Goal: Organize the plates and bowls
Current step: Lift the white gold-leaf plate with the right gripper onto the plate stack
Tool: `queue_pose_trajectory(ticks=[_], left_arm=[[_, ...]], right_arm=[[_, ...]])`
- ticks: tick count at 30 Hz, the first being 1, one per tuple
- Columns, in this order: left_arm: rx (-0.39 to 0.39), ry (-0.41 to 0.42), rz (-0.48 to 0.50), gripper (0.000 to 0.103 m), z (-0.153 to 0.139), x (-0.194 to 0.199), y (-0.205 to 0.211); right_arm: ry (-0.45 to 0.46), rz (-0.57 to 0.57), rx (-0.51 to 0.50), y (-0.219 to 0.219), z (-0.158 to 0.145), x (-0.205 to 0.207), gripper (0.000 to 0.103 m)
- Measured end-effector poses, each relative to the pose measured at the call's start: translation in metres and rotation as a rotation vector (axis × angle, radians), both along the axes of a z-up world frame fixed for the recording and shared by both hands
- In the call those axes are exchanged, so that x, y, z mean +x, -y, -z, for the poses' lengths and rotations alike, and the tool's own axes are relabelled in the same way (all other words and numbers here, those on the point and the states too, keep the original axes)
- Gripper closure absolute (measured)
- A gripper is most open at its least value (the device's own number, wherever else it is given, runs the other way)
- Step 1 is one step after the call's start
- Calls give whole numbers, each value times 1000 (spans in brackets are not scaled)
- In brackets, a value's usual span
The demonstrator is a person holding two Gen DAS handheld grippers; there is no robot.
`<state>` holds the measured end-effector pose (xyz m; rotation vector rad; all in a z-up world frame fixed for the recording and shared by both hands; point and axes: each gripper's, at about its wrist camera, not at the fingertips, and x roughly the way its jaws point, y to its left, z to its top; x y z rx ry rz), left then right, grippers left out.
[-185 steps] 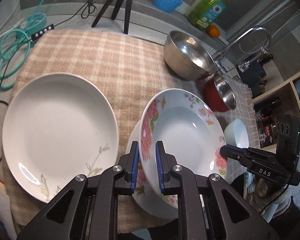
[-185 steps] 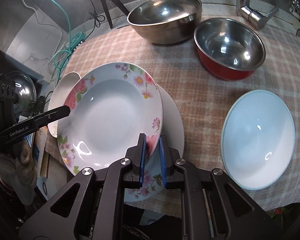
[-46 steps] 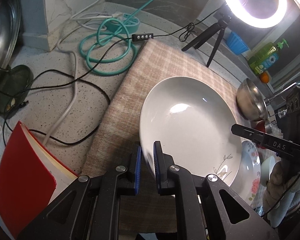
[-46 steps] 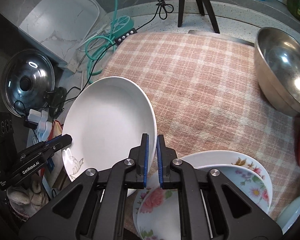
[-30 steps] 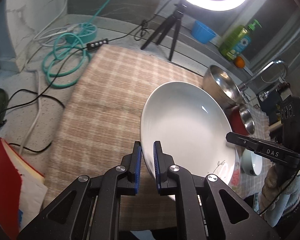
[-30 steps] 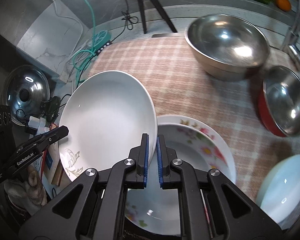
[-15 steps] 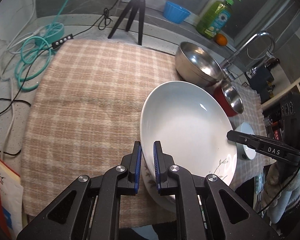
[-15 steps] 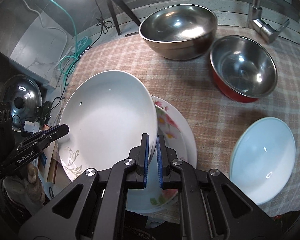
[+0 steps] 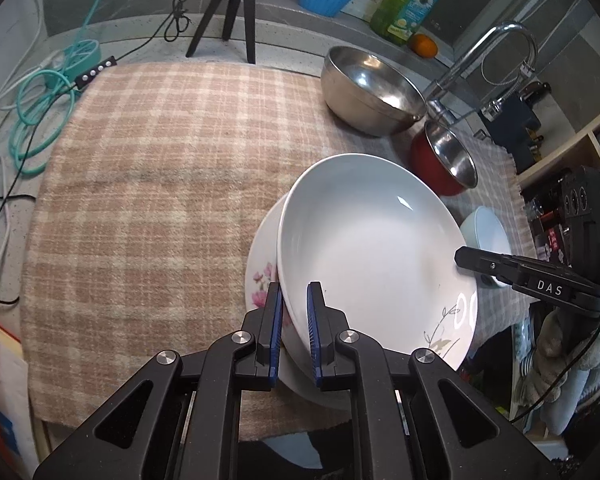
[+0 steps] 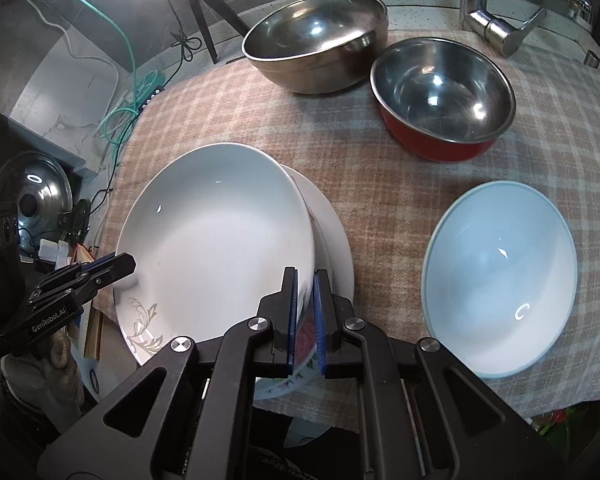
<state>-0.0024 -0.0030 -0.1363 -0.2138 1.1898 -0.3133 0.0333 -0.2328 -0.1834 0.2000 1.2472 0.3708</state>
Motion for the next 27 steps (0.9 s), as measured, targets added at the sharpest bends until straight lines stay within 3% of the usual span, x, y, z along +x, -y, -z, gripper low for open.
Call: queue_pose_trajectory(ticks=[27], left_arm=[[44,-44,29,93,13,-4,8]], right_arm=[[-13,-28,-59,-6,13,-6,93]])
